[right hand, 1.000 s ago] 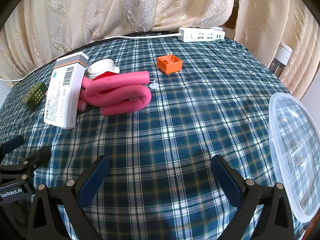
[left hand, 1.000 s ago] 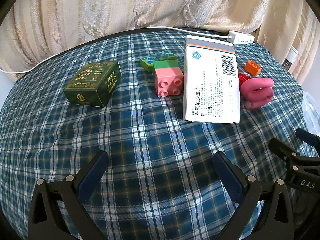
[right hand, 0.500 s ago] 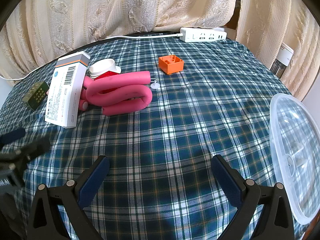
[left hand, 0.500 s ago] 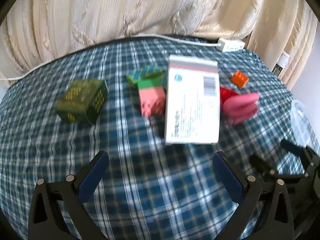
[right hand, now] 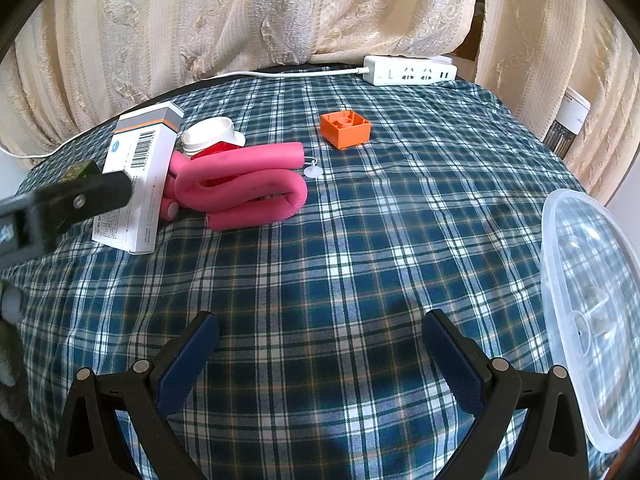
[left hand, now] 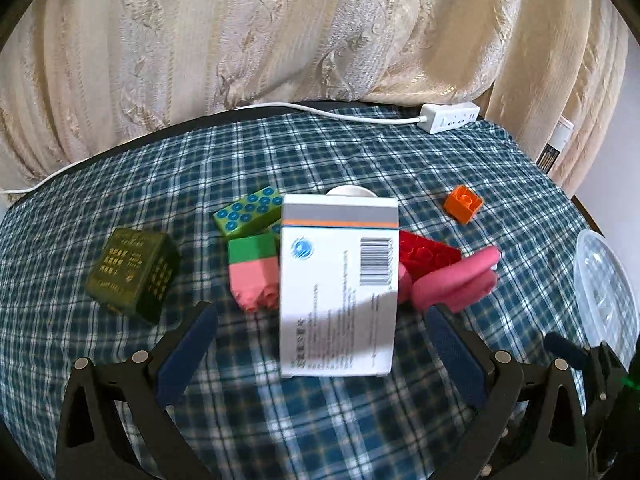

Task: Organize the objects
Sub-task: 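Grasp the white medicine box with the left tool and lift it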

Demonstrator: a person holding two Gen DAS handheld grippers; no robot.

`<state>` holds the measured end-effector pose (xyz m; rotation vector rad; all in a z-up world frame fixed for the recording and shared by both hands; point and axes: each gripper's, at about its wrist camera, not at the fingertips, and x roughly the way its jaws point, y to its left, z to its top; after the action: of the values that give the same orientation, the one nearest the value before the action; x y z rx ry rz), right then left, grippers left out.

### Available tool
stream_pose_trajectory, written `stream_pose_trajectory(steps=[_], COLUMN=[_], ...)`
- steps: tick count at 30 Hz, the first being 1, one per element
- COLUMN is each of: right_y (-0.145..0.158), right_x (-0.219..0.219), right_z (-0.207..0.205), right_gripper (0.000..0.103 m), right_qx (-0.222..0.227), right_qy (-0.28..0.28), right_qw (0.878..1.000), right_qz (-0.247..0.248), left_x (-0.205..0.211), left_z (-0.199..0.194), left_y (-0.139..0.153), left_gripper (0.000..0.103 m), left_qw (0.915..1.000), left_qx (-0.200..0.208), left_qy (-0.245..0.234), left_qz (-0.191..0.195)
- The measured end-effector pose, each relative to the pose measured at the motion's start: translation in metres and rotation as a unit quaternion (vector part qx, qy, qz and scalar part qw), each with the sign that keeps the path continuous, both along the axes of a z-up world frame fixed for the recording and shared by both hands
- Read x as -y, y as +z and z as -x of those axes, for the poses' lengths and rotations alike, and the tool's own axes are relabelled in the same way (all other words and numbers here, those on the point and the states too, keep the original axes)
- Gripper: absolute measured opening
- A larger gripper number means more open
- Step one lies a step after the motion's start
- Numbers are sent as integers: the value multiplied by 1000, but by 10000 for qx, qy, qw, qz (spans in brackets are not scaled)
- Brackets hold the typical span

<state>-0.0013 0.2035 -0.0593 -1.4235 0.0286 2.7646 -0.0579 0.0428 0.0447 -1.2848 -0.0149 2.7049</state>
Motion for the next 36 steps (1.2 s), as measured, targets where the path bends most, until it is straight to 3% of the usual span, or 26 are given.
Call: stream_pose_trajectory(steps=[13, 24, 36], right_y=[0, 0, 0], right_x=[0, 1, 0], right_z=[0, 0, 0], right_gripper=[103, 103, 103], right_qx=[5, 3, 1], right_qy=[-6, -3, 7], right_qw=[10000, 10000, 10000], right_qz=[6, 9, 11], left_x=[-13, -10, 0], left_z=[14, 14, -6], left_y=[-9, -13, 0], left_gripper=[103, 65, 65], left_qw=[9997, 9998, 9998], left_qx=[-73, 73, -139], left_qy=[-4, -160, -96], left_qz=[228, 46, 75])
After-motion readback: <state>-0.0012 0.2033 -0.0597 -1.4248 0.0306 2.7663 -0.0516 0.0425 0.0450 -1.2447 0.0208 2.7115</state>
